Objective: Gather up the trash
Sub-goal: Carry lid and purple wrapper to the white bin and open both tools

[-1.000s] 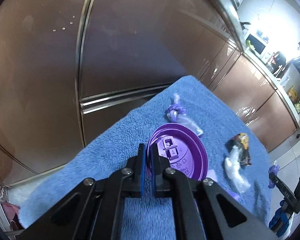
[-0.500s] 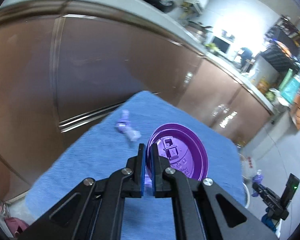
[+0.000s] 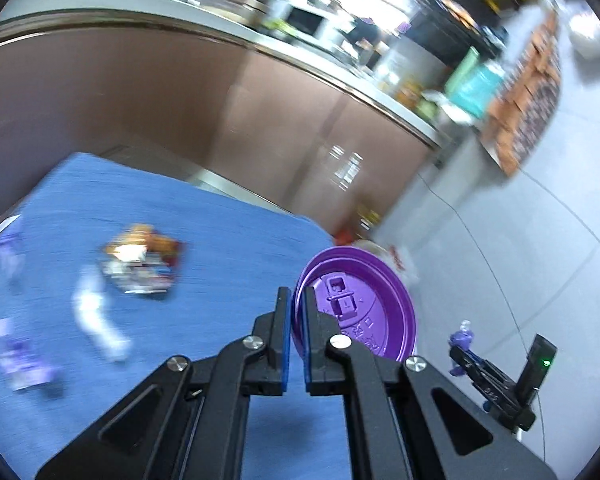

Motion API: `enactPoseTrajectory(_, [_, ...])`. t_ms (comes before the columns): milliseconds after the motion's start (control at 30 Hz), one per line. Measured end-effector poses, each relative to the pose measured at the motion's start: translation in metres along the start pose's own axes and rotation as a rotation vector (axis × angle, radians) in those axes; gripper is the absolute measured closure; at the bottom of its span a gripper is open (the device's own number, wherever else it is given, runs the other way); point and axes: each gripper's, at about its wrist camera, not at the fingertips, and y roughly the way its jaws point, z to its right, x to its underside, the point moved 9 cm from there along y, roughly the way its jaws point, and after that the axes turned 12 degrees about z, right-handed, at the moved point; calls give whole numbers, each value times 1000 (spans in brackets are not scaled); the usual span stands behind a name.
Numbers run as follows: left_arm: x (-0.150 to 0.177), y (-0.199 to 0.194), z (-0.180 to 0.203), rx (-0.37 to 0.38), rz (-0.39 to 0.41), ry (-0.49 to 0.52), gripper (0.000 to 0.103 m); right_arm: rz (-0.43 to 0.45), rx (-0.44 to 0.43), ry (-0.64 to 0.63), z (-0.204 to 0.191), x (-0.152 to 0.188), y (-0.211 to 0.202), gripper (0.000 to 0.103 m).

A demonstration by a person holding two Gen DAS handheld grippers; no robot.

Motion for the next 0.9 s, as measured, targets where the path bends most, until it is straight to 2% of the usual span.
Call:
enactPoseTrajectory(133, [21, 66, 65, 86, -89, 54, 99, -2, 106, 76, 71, 4, 6, 74])
enactPoseTrajectory(200, [31, 105, 100, 123, -136, 85, 99, -7, 140, 96, 93, 7, 12, 74])
enactPoseTrajectory(333, [55, 177, 158, 169, -228, 149, 99, -23, 202, 147, 146, 14, 36, 74])
enactPoseTrajectory(500, [94, 262, 216, 203, -331, 232, 99, -41, 250, 180, 191, 17, 66, 74])
enactPoseTrajectory(733, [142, 342, 256, 197, -404, 308, 98, -81, 309, 181, 236, 23, 102, 73])
enactPoseTrajectory(900, [178, 383, 273, 203, -466, 312, 97, -132, 357, 156, 260, 32, 123, 71])
